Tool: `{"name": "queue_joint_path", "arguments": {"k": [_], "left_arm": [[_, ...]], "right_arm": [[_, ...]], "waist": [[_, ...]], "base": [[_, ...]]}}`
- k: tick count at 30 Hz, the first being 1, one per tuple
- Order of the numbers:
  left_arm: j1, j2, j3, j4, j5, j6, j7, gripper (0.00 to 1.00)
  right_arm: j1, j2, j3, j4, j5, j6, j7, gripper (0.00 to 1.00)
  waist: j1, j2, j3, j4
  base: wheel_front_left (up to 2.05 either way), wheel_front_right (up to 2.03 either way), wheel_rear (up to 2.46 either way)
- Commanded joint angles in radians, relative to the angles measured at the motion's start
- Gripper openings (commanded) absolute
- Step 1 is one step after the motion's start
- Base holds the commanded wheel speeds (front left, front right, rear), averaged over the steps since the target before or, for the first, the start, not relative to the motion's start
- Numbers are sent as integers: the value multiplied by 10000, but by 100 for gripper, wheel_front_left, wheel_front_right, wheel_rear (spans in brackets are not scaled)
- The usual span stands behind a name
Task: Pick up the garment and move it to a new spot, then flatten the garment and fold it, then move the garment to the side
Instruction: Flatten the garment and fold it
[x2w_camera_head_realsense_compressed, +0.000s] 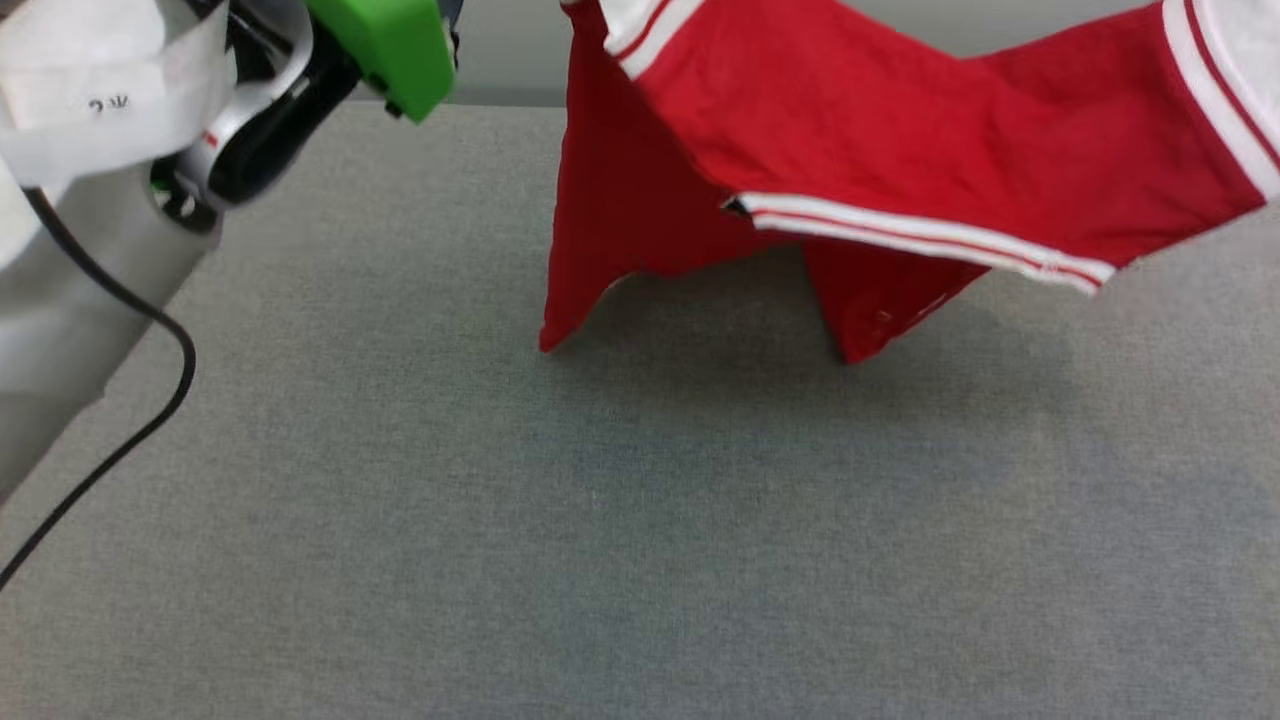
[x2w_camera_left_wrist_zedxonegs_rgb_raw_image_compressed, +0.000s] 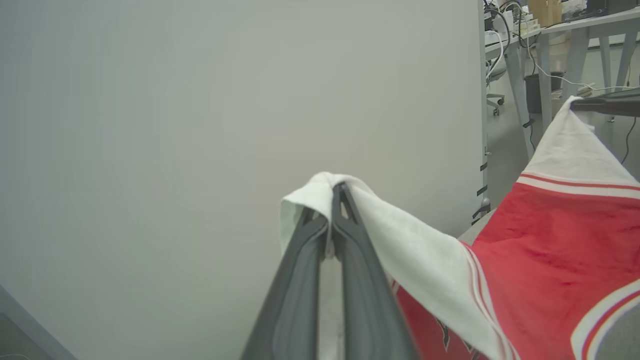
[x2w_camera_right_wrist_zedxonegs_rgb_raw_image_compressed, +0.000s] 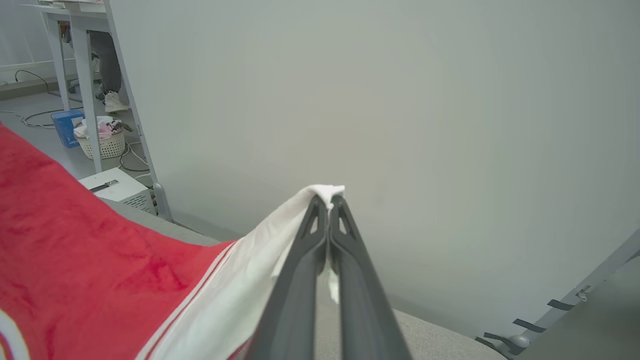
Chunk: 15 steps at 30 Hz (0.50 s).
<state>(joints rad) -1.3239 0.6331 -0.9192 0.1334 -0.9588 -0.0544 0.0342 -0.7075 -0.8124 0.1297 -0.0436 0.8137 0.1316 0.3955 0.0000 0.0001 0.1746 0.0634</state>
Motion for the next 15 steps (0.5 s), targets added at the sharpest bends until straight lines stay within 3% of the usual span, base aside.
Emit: {"name": "queue_joint_path", "arguments": {"k": [1,15], "left_arm": [[-454,-143,117,290,190,-46,-96,0],[-4629,-1233,666,4195,1589,-435,-1177,0]], "right_arm": [[-605,142,156,179,-141,-9,26,0],[-7308,1286,2142,3615,-1928,-9,-515,0]], "waist": [[0,-1,721,-161],[0,-1,2978,-578]], "base": [[0,0,0],[0,0,0]]}}
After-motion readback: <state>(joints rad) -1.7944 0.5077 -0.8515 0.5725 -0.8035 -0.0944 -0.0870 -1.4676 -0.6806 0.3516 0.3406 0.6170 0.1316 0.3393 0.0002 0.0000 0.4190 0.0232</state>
